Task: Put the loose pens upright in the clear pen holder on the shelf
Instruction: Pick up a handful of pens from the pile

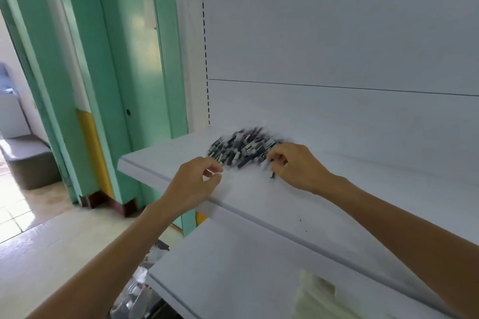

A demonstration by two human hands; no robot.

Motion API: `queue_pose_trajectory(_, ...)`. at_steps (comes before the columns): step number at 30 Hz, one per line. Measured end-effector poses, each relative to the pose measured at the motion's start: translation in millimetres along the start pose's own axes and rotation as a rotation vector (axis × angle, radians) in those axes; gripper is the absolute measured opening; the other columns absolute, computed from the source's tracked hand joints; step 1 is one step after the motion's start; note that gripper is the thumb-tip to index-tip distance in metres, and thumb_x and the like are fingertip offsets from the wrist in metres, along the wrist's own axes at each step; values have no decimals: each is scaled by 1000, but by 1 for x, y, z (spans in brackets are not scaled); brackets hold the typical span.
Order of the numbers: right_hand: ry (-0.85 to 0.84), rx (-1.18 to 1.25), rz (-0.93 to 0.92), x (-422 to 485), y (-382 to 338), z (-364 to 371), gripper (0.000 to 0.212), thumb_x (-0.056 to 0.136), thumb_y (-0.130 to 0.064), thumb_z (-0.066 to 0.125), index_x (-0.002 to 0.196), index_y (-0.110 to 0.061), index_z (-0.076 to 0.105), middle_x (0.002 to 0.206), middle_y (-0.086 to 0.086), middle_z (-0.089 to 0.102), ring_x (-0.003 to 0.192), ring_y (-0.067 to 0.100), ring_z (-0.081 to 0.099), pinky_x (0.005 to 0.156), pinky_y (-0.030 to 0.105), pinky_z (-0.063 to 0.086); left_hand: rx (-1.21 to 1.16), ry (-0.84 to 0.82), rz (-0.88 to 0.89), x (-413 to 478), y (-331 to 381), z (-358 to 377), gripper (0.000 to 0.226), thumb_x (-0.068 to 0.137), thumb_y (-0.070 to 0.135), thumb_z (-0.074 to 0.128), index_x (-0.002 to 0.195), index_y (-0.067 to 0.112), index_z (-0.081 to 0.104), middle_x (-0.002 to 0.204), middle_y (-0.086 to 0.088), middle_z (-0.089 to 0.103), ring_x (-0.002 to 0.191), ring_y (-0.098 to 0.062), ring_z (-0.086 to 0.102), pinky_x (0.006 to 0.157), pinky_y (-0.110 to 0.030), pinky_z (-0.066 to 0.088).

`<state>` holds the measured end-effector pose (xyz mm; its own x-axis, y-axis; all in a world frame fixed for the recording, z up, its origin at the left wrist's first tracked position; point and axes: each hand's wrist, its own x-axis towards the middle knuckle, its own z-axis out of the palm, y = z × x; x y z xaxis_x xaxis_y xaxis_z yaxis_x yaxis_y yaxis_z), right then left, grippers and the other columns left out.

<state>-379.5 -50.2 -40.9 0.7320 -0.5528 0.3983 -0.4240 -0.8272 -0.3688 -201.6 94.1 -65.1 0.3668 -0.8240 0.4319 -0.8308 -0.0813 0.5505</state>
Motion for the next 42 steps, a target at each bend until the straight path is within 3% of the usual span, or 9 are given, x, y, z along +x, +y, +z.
queue_pose_trajectory(7,127,67,37,73,8,1,17,92,-12,52,103,-9,64,102,1,61,92,14,56,80,22,42,17,-44,-2,63,-36,11,9,88,15,58,96,19,63,102,-2,62,89,-11,55,68,-4,34)
queue_pose_trajectory(16,130,100,136,130,13,44,13,89,-10,55,97,-10,66,91,-2,63,82,7,56,61,0,40,-37,-106,61,132,-63,22,23,91,23,57,110,12,56,108,-1,60,91,-12,54,78,-20,39)
queue_pose_trajectory(21,174,35,244,153,11,54,17,89,-9,54,101,-10,65,95,2,64,85,10,57,64,5,40,-72,-170,108,168,-69,37,42,88,32,59,123,13,44,116,-4,53,94,-15,51,81,-27,42)
queue_pose_trajectory(26,149,-27,371,170,6,62,17,87,-12,57,101,-9,65,91,1,59,84,13,56,65,15,42,-75,-281,113,191,-78,39,37,85,36,61,107,9,51,106,-6,58,96,-22,56,80,-34,45)
queue_pose_trajectory(29,130,-93,445,178,0,70,17,85,-15,61,97,-4,65,87,3,61,84,19,59,73,28,50,-63,-358,131,200,-79,35,25,86,35,60,81,13,50,85,-7,56,77,-21,53,67,-30,42)
queue_pose_trajectory(32,160,-150,532,186,-5,76,24,83,-13,59,98,4,66,95,18,68,90,33,64,81,43,55,-49,-398,122,207,-82,37,37,85,36,59,61,15,40,66,-2,48,60,-15,44,52,-25,30)
queue_pose_trajectory(36,78,-284,627,193,-15,82,14,84,-15,57,77,-3,56,77,10,57,69,24,56,57,31,45,67,-435,115,214,-76,38,41,78,51,62,61,18,43,64,1,51,60,-14,48,52,-24,32)
queue_pose_trajectory(39,78,-288,670,198,-16,81,37,83,-16,60,57,-12,33,58,3,36,50,17,35,45,26,27,78,-458,100,221,-74,40,38,80,49,60,67,17,45,68,1,53,67,-17,52,55,-25,36)
queue_pose_trajectory(42,114,-211,697,196,-14,81,34,81,-16,63,55,-9,42,55,6,42,49,20,41,45,27,35,46,-496,63,227,-78,43,39,85,46,53,66,14,44,65,-1,50,66,-19,51,58,-27,37)
